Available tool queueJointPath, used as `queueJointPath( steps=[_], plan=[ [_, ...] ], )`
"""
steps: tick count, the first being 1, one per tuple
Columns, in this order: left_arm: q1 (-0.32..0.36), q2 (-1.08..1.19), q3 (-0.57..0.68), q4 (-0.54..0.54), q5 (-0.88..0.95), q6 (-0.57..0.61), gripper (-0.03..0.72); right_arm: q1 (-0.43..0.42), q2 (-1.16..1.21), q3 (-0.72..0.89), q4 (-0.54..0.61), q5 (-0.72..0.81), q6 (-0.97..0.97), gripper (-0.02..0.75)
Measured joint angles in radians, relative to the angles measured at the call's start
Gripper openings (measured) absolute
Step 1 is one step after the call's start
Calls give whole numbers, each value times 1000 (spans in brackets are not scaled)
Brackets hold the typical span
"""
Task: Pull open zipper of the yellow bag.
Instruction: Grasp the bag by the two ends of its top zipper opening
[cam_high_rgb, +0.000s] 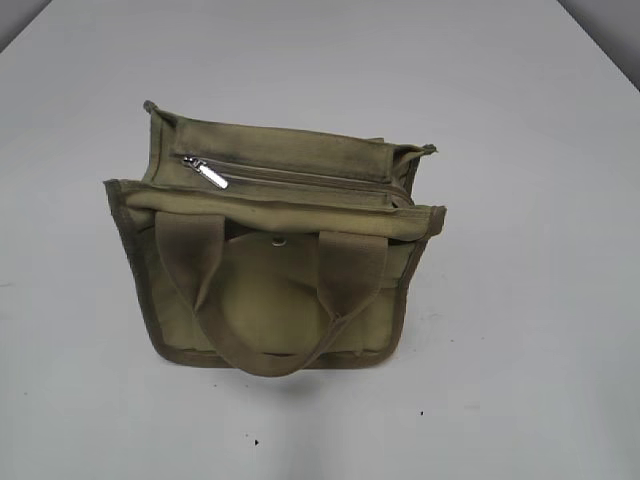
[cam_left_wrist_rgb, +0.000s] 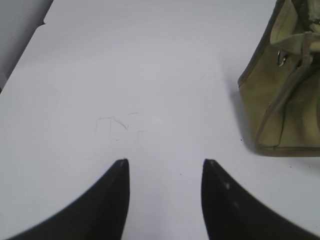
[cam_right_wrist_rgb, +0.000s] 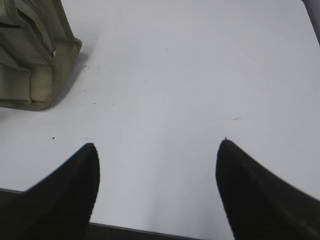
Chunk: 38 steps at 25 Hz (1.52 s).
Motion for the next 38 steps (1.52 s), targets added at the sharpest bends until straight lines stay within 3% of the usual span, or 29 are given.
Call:
queueJointPath(
  steps=[4, 7, 12, 18, 20, 29, 33, 38],
  plan=[
    [0, 7, -23, -43, -62, 0, 354, 48, 53, 0, 1, -1, 0, 561],
    [0, 73, -37, -156, -177, 0, 353, 82, 159, 0, 1, -4, -1, 561],
    [0, 306, -39, -492, -334, 14, 353, 181, 337, -28, 3, -39, -51, 561],
    [0, 682, -39, -960, -348, 323, 352, 247, 553, -124, 9, -163, -164, 561],
    [0, 815, -49, -1070, -312, 405, 352, 270, 622, -155, 26, -237, -217, 561],
    [0, 1246, -288, -1139, -180, 501, 351, 308, 890, -215, 172, -666, -372, 561],
    [-1, 1356, -372, -1140, -133, 504, 351, 316, 1003, -254, 180, -707, -401, 561],
    [-8, 1455, -449, -1138, -70, 504, 351, 416, 1149, -344, 181, -730, -428, 561]
  ],
)
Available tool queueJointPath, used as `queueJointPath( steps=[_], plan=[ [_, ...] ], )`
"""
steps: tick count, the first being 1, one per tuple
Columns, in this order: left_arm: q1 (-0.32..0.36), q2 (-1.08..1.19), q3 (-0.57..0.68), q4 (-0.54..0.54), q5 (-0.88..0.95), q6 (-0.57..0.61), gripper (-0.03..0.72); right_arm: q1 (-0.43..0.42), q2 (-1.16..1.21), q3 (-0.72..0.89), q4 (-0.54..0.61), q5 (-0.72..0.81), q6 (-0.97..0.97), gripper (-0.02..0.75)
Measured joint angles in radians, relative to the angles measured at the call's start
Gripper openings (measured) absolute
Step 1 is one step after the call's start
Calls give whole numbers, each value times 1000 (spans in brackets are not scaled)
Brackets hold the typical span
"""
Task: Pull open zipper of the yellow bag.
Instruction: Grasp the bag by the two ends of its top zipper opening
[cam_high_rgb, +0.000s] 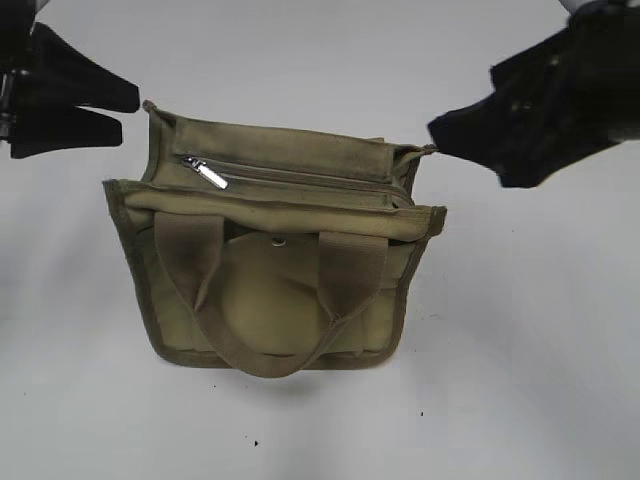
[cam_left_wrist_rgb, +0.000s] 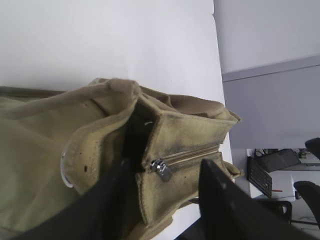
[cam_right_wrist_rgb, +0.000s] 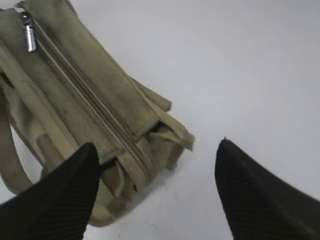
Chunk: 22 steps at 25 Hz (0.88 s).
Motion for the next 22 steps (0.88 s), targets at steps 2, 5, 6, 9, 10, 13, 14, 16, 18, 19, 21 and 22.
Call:
queueJointPath(
  steps=[2, 5, 6, 9, 10, 13, 14, 16, 18, 19, 21, 22],
  plan=[
    [-20, 23, -28, 6, 10, 0, 351, 47, 67, -44, 0, -7, -14, 561],
    [-71, 57, -53, 13, 11, 0, 351, 99, 161, -111, 0, -14, -24, 561],
    [-83, 66, -57, 19, 3, 0, 351, 114, 190, -134, 0, -14, -25, 561],
    [-103, 89, -68, 47, -36, 0, 351, 151, 255, -197, 0, -14, -26, 561],
    [-103, 92, -68, 50, -50, 0, 351, 162, 270, -214, 0, -14, -26, 561],
    [-106, 102, -68, 43, -82, 0, 351, 195, 322, -271, 0, -16, -32, 561],
    [-112, 106, -68, 39, -89, 0, 351, 205, 337, -286, 0, -16, -37, 561],
    [-126, 117, -68, 25, -95, 0, 351, 223, 375, -323, 0, -16, -46, 561],
    [-142, 136, -68, 13, -95, 0, 351, 228, 413, -355, 0, -17, -47, 561],
    [-147, 146, -68, 3, -95, 1, 350, 229, 431, -369, 0, -17, -48, 561],
    [-152, 158, -68, -29, -98, 1, 351, 229, 458, -388, 0, -17, -48, 561],
    [-152, 161, -69, -43, -100, 1, 351, 229, 468, -393, -1, -17, -48, 561]
  ],
)
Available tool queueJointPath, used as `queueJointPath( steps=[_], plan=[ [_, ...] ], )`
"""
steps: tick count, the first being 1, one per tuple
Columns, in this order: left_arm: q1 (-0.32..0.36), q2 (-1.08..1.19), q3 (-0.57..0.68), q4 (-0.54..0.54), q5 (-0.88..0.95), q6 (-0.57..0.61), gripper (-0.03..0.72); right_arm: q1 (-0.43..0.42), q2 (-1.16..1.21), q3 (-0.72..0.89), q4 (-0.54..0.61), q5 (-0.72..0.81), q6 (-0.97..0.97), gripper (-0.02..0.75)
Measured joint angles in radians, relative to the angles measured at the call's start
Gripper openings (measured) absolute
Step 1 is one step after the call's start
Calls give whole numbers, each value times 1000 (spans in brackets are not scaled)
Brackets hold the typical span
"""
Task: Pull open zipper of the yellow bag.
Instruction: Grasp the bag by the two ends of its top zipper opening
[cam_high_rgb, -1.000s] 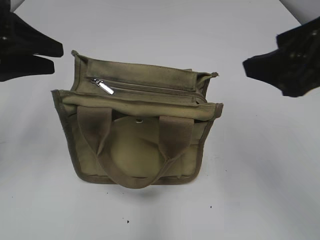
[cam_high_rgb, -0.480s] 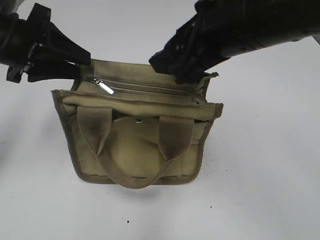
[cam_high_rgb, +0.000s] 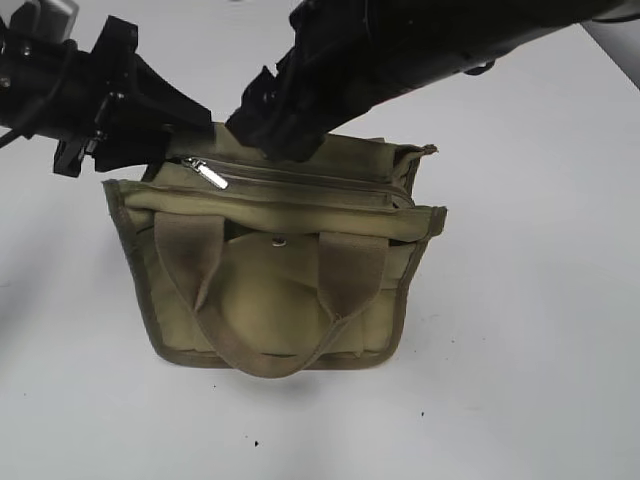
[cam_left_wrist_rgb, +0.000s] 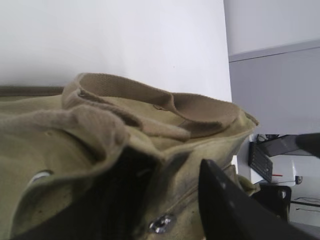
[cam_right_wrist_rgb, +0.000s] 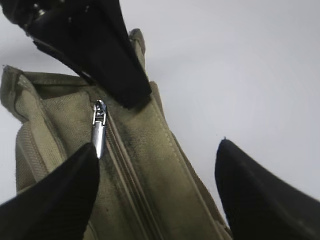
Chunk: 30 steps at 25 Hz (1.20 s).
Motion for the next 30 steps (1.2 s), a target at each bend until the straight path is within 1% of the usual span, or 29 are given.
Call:
queueJointPath(
  steps=[3, 6, 10, 13, 14, 18, 25, 27, 30],
  plan=[
    [0, 1, -27, -15, -4, 0, 337, 0, 13, -7, 0, 2, 0, 561],
    [0, 1, -53, -12, 1, 0, 286, 0, 14, -7, 0, 3, -1, 561],
    [0, 2, -59, -1, 28, 0, 164, 0, 16, -7, 0, 3, -2, 559],
    [0, 2, -59, 4, 38, 0, 49, 18, 28, -8, 0, 3, -30, 519],
    [0, 2, -59, 5, 40, 0, 26, 32, 34, -8, 0, 3, -52, 498],
    [0, 3, -59, 6, 59, 0, 21, 66, 53, -8, 0, -2, -96, 445],
    [0, 3, -59, 6, 69, 0, 20, 70, 86, -8, -1, -44, -97, 424],
    [0, 3, -59, 6, 71, 0, 20, 70, 105, -8, -3, -44, -98, 391],
    [0, 3, -59, 10, 72, 0, 20, 70, 122, -8, -14, -51, -98, 313]
  ],
)
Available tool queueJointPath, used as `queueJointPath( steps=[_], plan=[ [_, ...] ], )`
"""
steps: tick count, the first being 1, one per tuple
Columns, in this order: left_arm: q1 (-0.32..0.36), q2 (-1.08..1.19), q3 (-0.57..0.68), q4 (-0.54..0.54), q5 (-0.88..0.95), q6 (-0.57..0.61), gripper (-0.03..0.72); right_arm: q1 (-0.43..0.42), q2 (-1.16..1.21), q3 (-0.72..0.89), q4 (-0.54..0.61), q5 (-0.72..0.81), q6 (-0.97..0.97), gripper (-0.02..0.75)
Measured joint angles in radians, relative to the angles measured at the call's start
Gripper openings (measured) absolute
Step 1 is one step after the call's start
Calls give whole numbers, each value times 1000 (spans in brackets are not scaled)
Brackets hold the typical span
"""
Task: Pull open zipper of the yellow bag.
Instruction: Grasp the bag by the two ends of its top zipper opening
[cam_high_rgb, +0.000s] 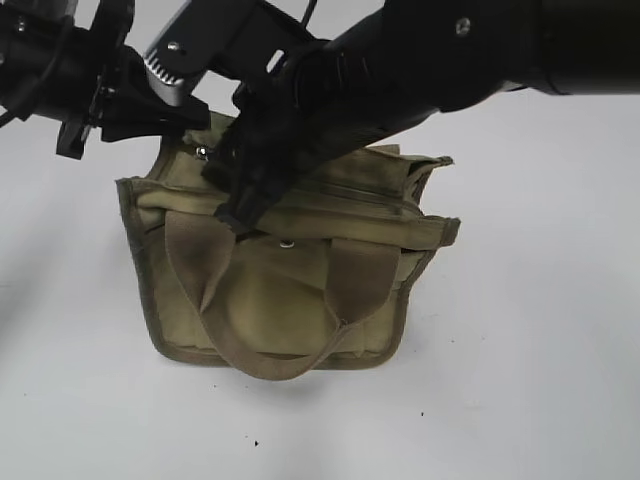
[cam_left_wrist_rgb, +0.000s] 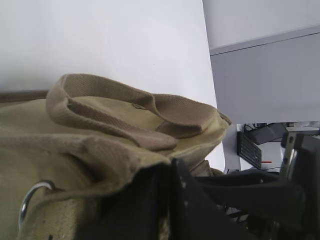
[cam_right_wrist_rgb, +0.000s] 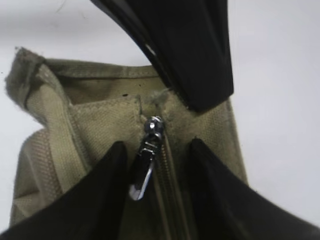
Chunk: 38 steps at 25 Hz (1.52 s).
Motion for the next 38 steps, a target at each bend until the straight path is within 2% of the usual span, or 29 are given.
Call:
queueJointPath(
  steps=[10, 11, 21, 33, 38],
  plan=[
    [0, 0, 0, 1, 0, 0, 19, 0, 5, -1, -52, 43, -2, 10],
    [0, 0, 0, 1, 1, 0, 19, 0, 5, -1, -52, 52, -2, 2],
    [-2, 2, 0, 1, 21, 0, 19, -19, -13, -4, -89, 165, 61, 2],
    [-2, 2, -1, -14, 22, 0, 19, -176, -148, -4, -149, 518, 355, 2],
    [-2, 2, -2, -14, 22, 0, 19, -256, -173, -4, -150, 642, 411, 2]
  ],
)
